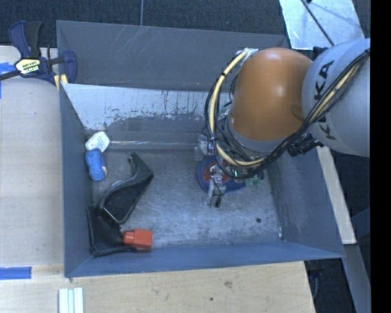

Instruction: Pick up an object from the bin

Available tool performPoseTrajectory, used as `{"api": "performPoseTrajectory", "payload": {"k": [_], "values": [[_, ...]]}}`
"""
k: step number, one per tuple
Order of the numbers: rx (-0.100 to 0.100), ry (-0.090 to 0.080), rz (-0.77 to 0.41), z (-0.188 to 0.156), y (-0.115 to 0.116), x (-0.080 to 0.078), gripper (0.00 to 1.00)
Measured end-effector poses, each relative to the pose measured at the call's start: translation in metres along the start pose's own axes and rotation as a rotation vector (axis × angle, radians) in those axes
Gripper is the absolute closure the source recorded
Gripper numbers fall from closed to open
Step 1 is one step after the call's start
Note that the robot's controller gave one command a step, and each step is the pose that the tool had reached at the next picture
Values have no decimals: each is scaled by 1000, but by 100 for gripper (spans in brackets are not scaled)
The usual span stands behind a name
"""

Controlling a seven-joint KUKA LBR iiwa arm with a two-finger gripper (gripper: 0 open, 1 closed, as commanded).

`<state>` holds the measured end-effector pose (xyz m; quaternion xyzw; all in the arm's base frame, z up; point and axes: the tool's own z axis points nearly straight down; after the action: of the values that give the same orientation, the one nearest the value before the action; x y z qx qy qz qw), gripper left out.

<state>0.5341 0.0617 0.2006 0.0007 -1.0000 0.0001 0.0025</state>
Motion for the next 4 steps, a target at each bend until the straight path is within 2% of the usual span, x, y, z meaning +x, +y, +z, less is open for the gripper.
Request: {"api": "performPoseTrajectory", "payload": {"k": [1, 2, 3, 4], "values": [[0, -3, -262, 29, -11, 41, 0], [-2, -10, -447, 50, 97, 0, 0], [-4, -27, -471, 128, 97, -68, 0], [-2, -32, -471, 121, 97, -70, 100]]}}
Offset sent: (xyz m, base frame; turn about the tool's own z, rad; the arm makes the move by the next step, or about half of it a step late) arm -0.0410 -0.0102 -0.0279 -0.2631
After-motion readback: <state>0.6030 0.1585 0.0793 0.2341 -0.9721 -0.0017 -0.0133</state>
